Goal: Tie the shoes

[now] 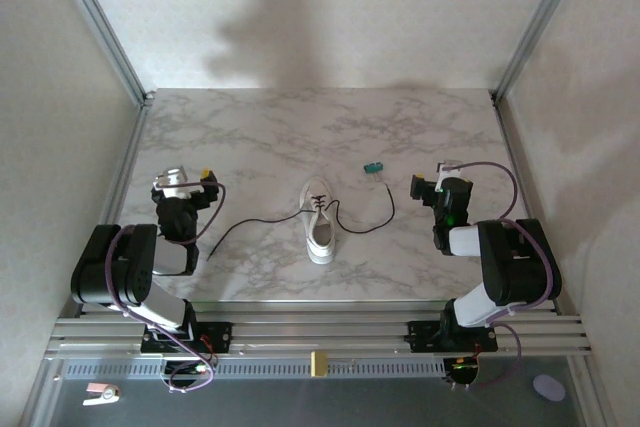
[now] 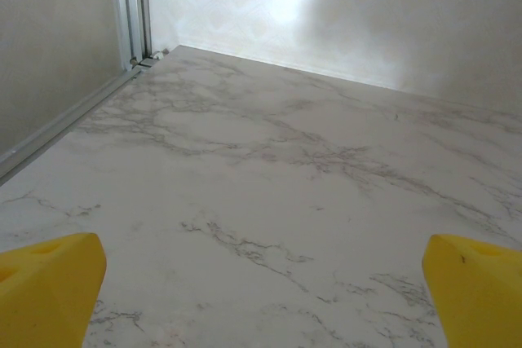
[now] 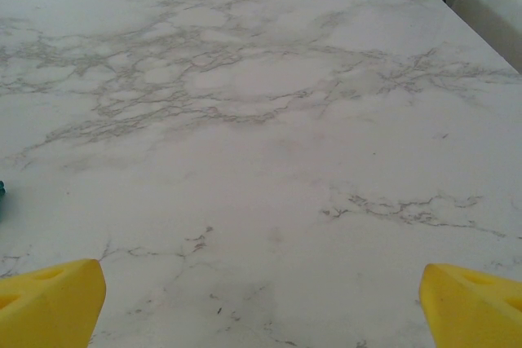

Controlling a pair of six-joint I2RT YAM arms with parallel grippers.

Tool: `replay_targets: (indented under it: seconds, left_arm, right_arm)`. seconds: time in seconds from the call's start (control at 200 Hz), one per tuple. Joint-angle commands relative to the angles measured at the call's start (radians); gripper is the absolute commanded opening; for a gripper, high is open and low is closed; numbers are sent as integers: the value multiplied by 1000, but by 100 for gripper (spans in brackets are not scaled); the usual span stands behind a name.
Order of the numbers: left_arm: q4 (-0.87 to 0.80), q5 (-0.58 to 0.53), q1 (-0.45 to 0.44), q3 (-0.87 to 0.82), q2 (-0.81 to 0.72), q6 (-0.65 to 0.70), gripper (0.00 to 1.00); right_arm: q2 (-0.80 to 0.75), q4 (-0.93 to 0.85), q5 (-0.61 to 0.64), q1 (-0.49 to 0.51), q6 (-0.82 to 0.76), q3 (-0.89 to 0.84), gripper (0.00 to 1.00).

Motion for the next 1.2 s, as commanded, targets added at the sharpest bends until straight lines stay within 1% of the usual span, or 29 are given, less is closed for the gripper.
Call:
replay_targets:
  seconds: [0.0, 0.1, 0.215, 0.34, 0.375, 0.44, 0.51, 0.581, 0.636, 0.676, 0.711, 0.741, 0.766, 0.826, 0.881, 0.921, 1.001, 1.051, 1.086, 1.106, 1.151, 1.196]
  left_arm:
    - [11, -15, -5, 12, 1, -1, 99]
    - [36, 8, -11, -4, -1, 16, 99]
    - [88, -27, -31, -38, -22, 30, 99]
    - [109, -116, -85, -71, -75, 63, 99]
    - [100, -186, -110, -80, -107, 69, 99]
    - [1, -279, -155, -66, -192, 78, 99]
    - [-103, -304, -188, -43, -285, 89, 99]
    - [-209, -315, -194, -11, -369, 40, 99]
    - [-284, -354, -194, 16, -423, -49, 99]
    - [-353, -414, -194, 46, -454, -143, 99]
    - [-459, -477, -194, 88, -475, -237, 99]
    - [-574, -535, -193, 133, -486, -318, 99]
    - [-666, -561, -192, 172, -488, -357, 100]
    - [-787, -533, -189, 227, -484, -400, 100]
    - [-876, -510, -189, 268, -482, -471, 100]
    - [-928, -483, -189, 286, -479, -515, 100]
    - [-949, -385, -191, 300, -470, -564, 99]
    - [-979, -319, -201, 309, -458, -576, 99]
    - [-997, -293, -219, 320, -446, -577, 99]
    - [-1009, -289, -232, 330, -440, -578, 99]
    - [-1042, -286, -266, 357, -421, -575, 99]
    - [-1083, -284, -301, 386, -395, -567, 99]
  right_arm:
    - [7, 33, 20, 4, 4, -6, 99]
    - [7, 35, 21, 4, 4, -6, 99]
    - [-21, 57, 22, 6, 1, -29, 99]
    - [-83, 79, 21, 29, -33, -64, 99]
    - [-118, 73, 20, 36, -40, -77, 99]
    - [-200, -5, 11, 38, -45, -75, 99]
    - [-300, -126, 8, 38, -28, -53, 99]
    - [-389, -206, 26, 36, 64, -35, 99]
    - [-450, -295, 31, 35, 144, -12, 99]
    - [-489, -391, 42, 34, 196, 20, 99]
    - [-516, -481, 76, 33, 253, 40, 99]
    - [-533, -573, 120, 33, 313, 96, 99]
    - [-543, -641, 144, 32, 359, 122, 99]
    - [-560, -783, 181, 28, 439, 174, 99]
    - [-569, -861, 182, 25, 483, 206, 99]
    - [-579, -866, 144, 26, 477, 207, 99]
    - [-600, -880, 59, 25, 522, 192, 99]
    - [-607, -898, -12, 25, 535, 195, 99]
    - [-604, -925, -67, 26, 538, 205, 99]
    - [-595, -953, -98, 29, 542, 219, 95]
    - [-569, -1014, -135, 39, 538, 252, 90]
    - [-534, -1084, -140, 65, 525, 291, 87]
